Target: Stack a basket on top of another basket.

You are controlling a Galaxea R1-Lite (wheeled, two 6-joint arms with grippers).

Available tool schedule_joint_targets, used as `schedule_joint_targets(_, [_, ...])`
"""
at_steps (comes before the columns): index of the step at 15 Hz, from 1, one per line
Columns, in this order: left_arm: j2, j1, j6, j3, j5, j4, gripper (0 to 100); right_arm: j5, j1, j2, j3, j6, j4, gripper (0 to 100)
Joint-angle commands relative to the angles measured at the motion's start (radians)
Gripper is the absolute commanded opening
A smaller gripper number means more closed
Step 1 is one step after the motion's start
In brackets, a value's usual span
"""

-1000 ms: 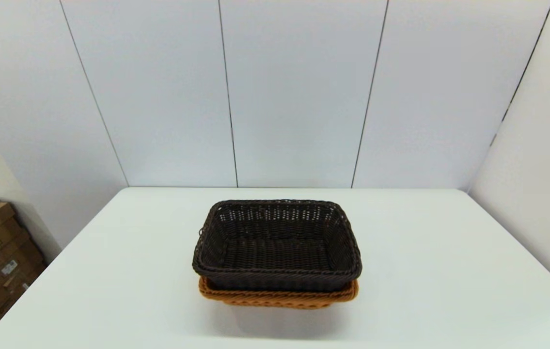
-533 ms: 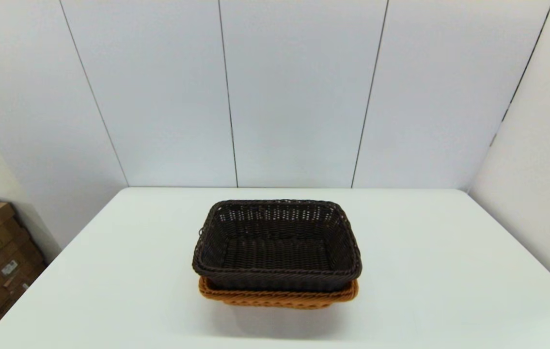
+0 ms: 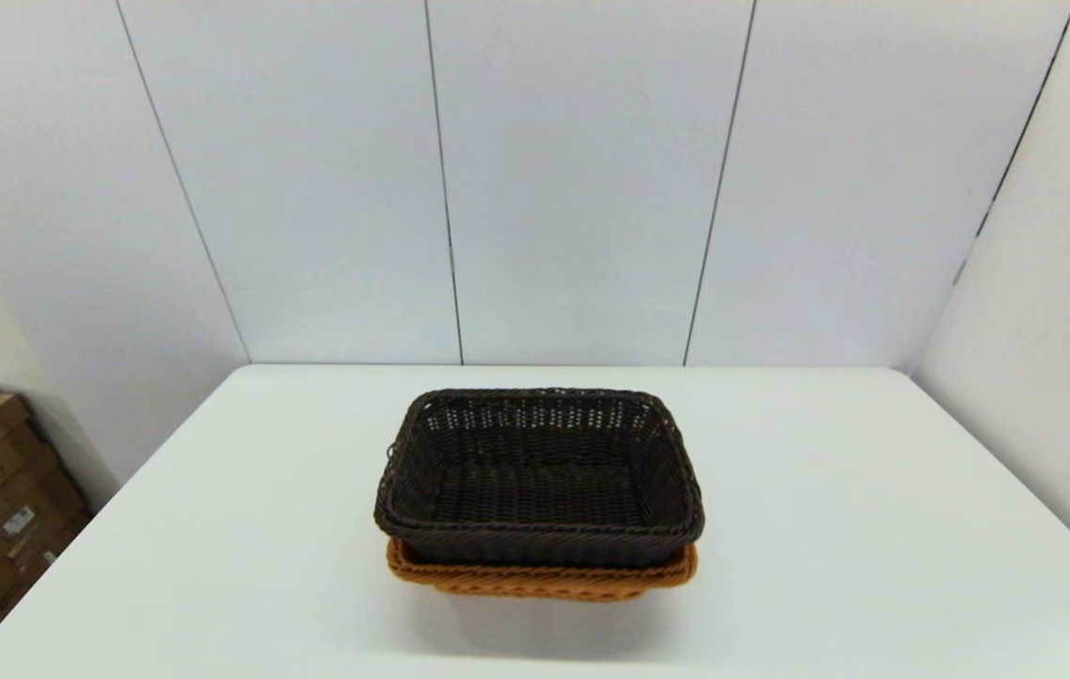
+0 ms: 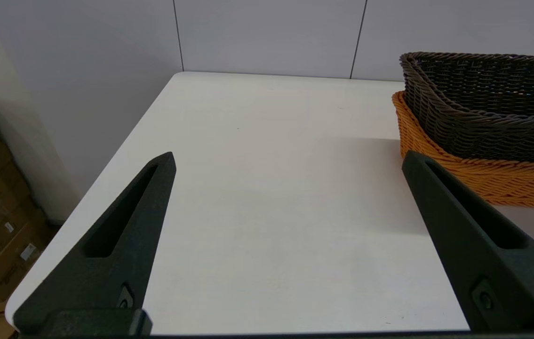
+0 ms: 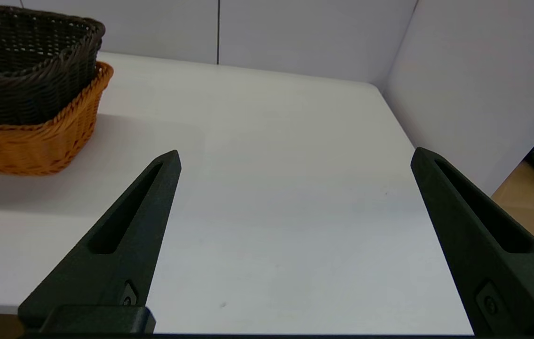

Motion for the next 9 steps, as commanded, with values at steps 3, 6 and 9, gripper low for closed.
schedule_joint_targets(3, [-0.001, 0.0, -0.001, 0.0, 0.0, 0.0, 100, 0.052, 0.0, -0.002, 0.065, 0.015, -0.062, 100])
schedule_joint_targets(6, [-0.001, 0.0, -0.001, 0.0, 0.0, 0.0, 100, 0.052, 0.0, -0.002, 0.063, 0.041, -0.059, 100])
schedule_joint_targets(9, [-0.001, 0.0, -0.001, 0.0, 0.0, 0.0, 100, 0.052, 0.0, -0.002, 0.063, 0.042, -0.059, 100])
